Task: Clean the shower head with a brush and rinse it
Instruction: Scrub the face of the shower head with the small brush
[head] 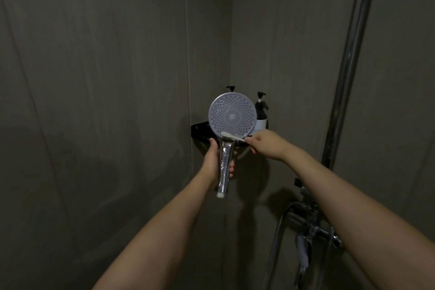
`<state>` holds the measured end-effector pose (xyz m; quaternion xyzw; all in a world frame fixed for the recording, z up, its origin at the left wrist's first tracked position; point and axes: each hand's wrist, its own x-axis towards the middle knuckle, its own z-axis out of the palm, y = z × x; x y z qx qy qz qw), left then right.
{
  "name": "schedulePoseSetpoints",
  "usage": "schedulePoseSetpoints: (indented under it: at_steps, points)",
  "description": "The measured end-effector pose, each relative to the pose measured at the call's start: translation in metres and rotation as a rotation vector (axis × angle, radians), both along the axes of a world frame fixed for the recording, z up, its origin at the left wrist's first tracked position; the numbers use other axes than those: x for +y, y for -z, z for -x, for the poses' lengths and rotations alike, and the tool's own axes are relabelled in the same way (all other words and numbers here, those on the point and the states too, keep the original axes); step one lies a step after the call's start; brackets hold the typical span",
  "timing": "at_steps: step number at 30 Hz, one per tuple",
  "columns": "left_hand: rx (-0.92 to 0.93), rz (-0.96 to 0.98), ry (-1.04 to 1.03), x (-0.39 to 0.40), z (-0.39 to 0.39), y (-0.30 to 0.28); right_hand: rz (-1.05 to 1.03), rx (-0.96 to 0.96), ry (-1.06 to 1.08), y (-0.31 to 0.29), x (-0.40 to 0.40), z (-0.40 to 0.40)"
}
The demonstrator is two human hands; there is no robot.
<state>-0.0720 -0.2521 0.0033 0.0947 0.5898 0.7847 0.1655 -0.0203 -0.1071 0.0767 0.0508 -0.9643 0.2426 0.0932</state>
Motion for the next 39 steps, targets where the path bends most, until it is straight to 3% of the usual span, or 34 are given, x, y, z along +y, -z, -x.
schedulePoseSetpoints:
  at_steps: [4, 6, 10, 13, 14, 18, 19, 21, 26, 28, 33, 37, 39]
  points:
    - [-0.007, -0.059, -0.001, 0.003, 0.0, -0.008, -0.337, -0.387, -0.079, 0.004, -0.006, -0.013]
    - [0.003, -0.072, 0.012, 0.004, 0.001, -0.014, -0.329, -0.409, -0.122, 0.004, 0.0, -0.014]
    - [0.035, -0.031, 0.0, 0.001, 0.001, -0.018, -0.028, -0.045, -0.073, 0.004, 0.014, 0.0]
    - [0.028, -0.027, 0.027, -0.001, -0.002, -0.013, -0.032, 0.249, 0.036, 0.003, 0.013, 0.003]
    - [0.028, -0.034, 0.026, 0.0, -0.002, -0.012, -0.073, 0.233, 0.037, 0.003, 0.011, 0.001]
    - [-0.001, -0.127, -0.007, 0.001, -0.002, -0.013, -0.343, -0.407, -0.102, 0.01, -0.005, -0.013]
    - [-0.003, -0.131, -0.014, 0.001, 0.0, -0.014, -0.359, -0.471, -0.118, 0.01, -0.007, -0.016]
    - [-0.004, -0.149, -0.014, 0.001, 0.001, -0.017, -0.283, -0.41, -0.131, 0.007, -0.005, -0.017]
    - [0.003, -0.132, -0.018, 0.001, -0.002, -0.02, -0.11, 0.086, 0.022, -0.003, 0.006, 0.001]
    - [0.011, -0.138, -0.006, 0.002, -0.002, -0.018, -0.087, 0.16, 0.062, -0.004, 0.006, 0.002]
    - [0.001, -0.111, -0.056, 0.001, 0.001, -0.022, -0.349, -0.473, -0.116, 0.007, -0.002, -0.017]
    - [0.004, -0.103, -0.099, -0.001, 0.003, -0.019, -0.293, -0.439, -0.169, 0.008, -0.004, -0.016]
    - [0.018, -0.086, -0.114, 0.001, 0.001, -0.02, -0.37, -0.376, -0.151, 0.011, -0.003, -0.013]
